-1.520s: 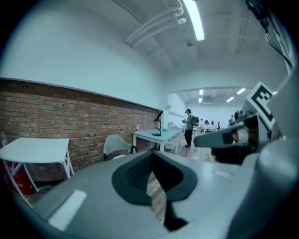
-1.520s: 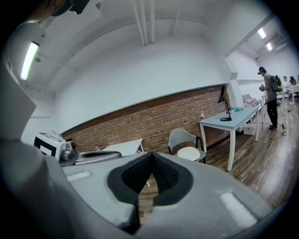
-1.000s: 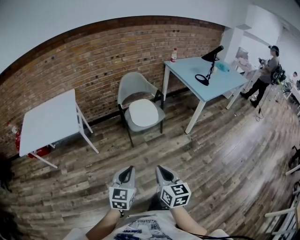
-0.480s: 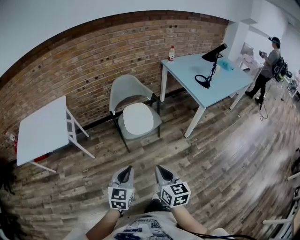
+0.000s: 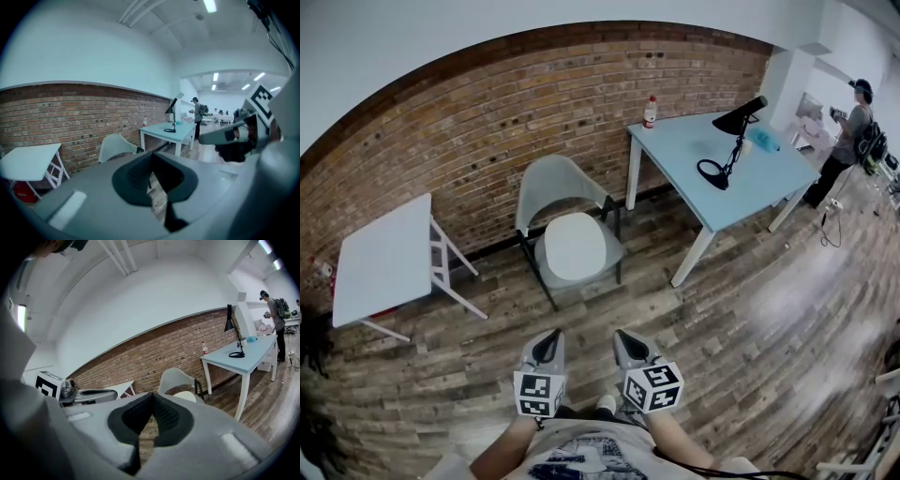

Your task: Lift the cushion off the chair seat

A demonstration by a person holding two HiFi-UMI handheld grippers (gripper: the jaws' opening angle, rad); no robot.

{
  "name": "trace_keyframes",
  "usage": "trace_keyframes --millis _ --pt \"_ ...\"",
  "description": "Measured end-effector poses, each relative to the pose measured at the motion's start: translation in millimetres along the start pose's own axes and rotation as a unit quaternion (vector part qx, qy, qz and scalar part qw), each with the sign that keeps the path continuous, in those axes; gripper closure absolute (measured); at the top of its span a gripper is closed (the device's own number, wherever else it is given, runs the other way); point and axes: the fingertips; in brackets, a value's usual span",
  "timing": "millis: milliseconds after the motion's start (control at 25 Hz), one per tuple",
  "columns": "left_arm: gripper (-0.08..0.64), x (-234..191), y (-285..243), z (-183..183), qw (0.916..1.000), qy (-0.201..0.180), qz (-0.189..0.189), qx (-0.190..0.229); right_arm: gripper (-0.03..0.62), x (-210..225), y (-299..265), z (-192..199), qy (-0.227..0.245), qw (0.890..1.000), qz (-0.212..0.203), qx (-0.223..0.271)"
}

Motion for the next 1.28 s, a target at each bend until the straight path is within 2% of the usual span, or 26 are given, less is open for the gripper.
trace_keyframes --millis 240,600,800,1040,1280 --pt "0.568 -19 -22 5 0.9999 0.003 -0.016 -0.004 0.594 12 -24 -2 -0.002 1.0 -0.007 -0.004" --pt "0.568 -55 -92 16 0.9998 0.015 -0.009 -0.002 0.594 45 -84 0 0.003 1.0 0.005 -0.016" --pt "0.568 -101 -153 23 0.9998 0.022 -0.004 -0.003 0.594 62 -159 -3 0.006 1.0 0.002 -0.025" --pt "0.568 -179 -226 19 0.9997 0.023 -0.008 -0.006 0.594 74 -265 -15 0.018 0.999 0.002 -0.033" --pt "0.568 -246 -284 32 0.999 0.038 -0.013 -0.021 0.594 90 -353 -13 0.014 0.998 0.011 -0.055"
Point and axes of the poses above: the fingertips, and each gripper's own axes: y backward along the fingers, x to its right, z out of its underside, and after that the axes turned 15 degrees about x, right-handed
